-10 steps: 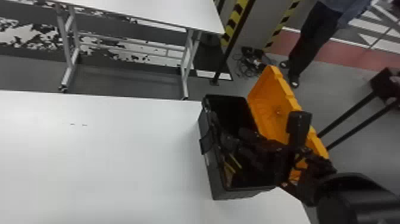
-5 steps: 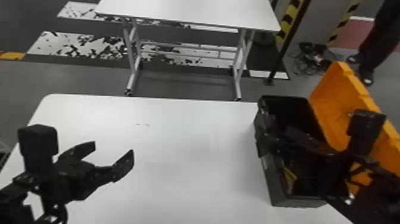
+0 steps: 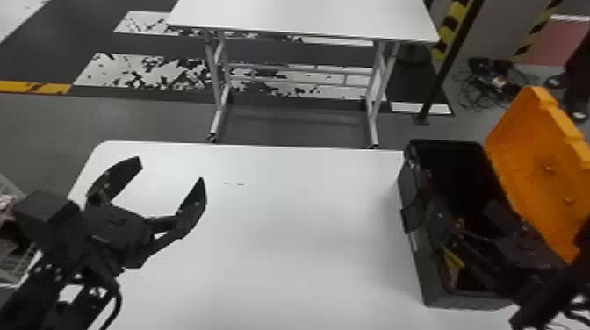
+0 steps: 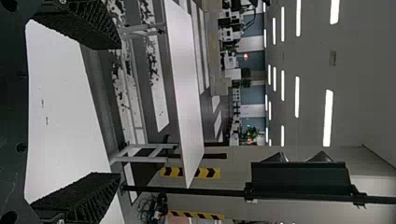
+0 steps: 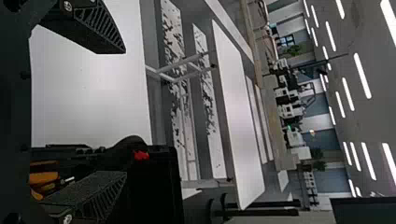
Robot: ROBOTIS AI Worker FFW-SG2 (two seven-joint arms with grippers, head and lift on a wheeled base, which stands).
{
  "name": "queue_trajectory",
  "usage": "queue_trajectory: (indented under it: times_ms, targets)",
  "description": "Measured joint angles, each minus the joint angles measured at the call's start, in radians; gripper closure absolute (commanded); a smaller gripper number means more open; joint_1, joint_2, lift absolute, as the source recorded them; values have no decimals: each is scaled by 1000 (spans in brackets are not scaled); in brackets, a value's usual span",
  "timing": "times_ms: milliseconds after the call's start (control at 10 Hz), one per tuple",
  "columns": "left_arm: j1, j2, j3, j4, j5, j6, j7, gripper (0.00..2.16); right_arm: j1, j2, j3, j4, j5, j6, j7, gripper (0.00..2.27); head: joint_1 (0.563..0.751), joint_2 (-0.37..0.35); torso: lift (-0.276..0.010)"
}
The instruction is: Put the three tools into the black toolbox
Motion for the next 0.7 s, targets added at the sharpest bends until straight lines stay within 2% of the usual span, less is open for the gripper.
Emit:
queue_trajectory:
  times_ms: [200, 400, 600, 700]
  targets:
    - [77, 11, -1, 24, 25, -194, -3, 26, 95, -1, 53, 76, 82, -340, -77, 73, 695, -112, -51]
    - [176, 13, 0, 51, 50, -409, 1, 26, 167, -1, 127, 147, 152, -590, -126, 76, 695, -104, -51]
    - [283, 14, 32, 57, 110, -508, 4, 26, 256, -3, 147, 180, 169, -761, -131, 76, 695, -67, -51]
    - [318, 14, 56, 60, 143, -508, 6, 26, 294, -5, 141, 195, 168, -811, -130, 76, 695, -47, -51]
